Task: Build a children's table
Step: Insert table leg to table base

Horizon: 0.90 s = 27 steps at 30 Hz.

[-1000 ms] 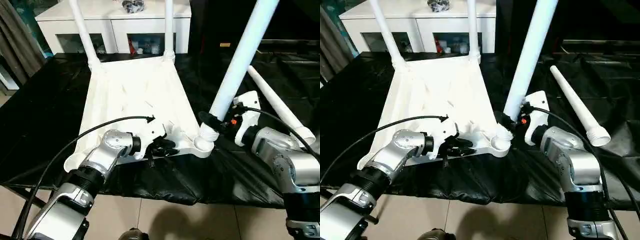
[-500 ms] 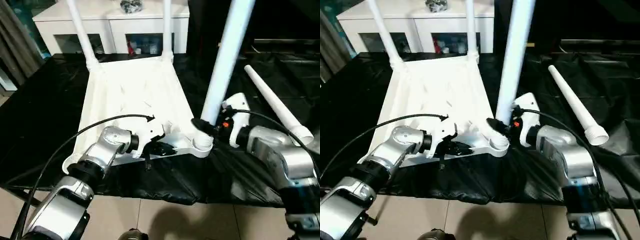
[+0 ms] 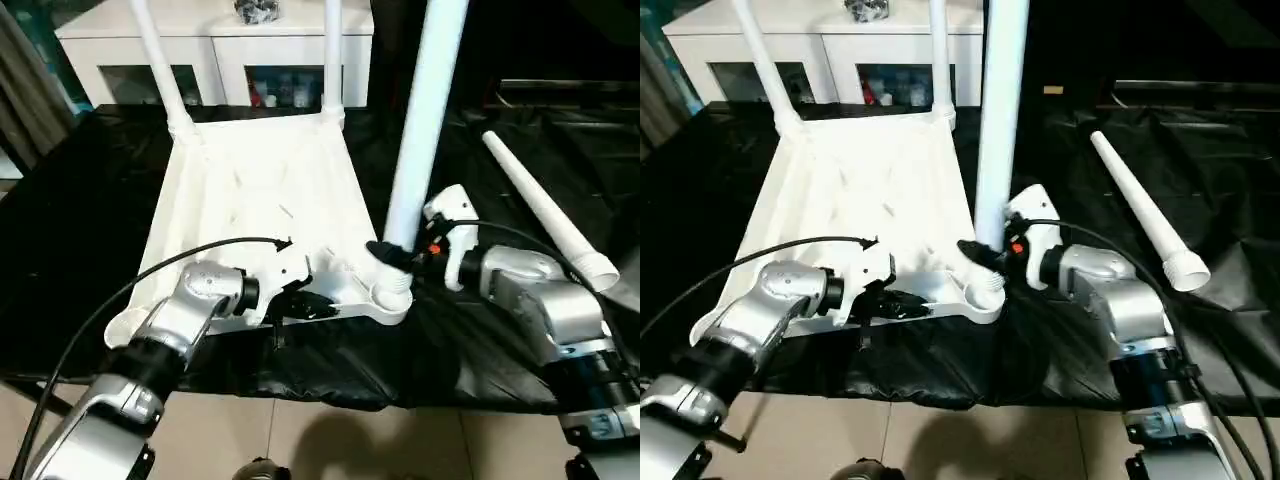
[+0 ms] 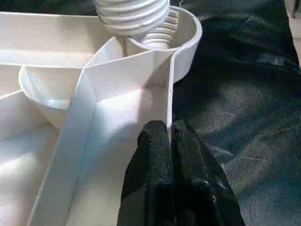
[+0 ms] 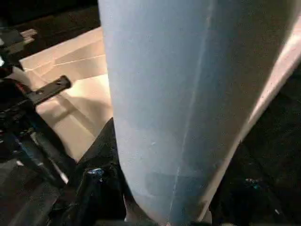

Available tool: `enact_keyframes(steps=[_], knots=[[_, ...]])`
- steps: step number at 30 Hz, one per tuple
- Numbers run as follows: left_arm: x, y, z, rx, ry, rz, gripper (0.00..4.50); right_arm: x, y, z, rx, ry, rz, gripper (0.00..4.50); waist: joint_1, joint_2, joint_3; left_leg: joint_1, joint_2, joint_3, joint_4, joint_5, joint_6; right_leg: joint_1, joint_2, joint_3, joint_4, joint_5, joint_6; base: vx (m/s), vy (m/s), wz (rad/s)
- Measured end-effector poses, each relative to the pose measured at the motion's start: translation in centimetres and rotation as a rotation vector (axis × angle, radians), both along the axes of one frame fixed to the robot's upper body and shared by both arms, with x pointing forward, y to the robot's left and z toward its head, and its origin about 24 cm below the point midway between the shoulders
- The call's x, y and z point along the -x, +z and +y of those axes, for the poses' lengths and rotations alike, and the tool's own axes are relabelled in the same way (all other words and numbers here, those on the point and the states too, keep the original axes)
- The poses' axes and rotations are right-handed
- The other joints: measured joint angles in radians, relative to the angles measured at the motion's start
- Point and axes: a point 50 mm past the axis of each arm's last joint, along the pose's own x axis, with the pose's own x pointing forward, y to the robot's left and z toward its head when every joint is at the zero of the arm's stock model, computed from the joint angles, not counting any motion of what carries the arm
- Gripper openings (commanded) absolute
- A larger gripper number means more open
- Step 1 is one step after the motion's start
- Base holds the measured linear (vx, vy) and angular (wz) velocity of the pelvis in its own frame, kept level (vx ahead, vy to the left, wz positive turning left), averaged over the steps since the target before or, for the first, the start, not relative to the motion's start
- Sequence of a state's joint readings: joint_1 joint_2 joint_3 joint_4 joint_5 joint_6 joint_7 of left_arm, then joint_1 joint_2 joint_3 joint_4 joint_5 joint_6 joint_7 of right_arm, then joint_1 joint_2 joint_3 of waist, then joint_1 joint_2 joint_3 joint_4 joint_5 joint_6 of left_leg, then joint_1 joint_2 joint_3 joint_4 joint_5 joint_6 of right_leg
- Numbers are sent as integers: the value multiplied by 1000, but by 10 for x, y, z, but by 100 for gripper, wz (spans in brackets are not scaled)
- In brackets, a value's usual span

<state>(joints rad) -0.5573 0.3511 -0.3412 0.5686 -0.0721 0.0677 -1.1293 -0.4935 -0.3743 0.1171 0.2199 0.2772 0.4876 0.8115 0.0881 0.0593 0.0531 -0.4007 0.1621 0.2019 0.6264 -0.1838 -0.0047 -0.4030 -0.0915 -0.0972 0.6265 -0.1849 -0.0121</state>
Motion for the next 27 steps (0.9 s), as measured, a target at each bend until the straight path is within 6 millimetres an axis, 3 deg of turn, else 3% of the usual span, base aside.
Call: enact_keyframes(steps=[27], knots=[[1, 0, -3, 5, 8, 28, 0, 17, -3, -4, -23, 54, 37, 189, 0, 2, -1, 1, 0, 1, -3, 0, 0, 0, 0, 1, -3, 0, 0, 0, 0, 0]])
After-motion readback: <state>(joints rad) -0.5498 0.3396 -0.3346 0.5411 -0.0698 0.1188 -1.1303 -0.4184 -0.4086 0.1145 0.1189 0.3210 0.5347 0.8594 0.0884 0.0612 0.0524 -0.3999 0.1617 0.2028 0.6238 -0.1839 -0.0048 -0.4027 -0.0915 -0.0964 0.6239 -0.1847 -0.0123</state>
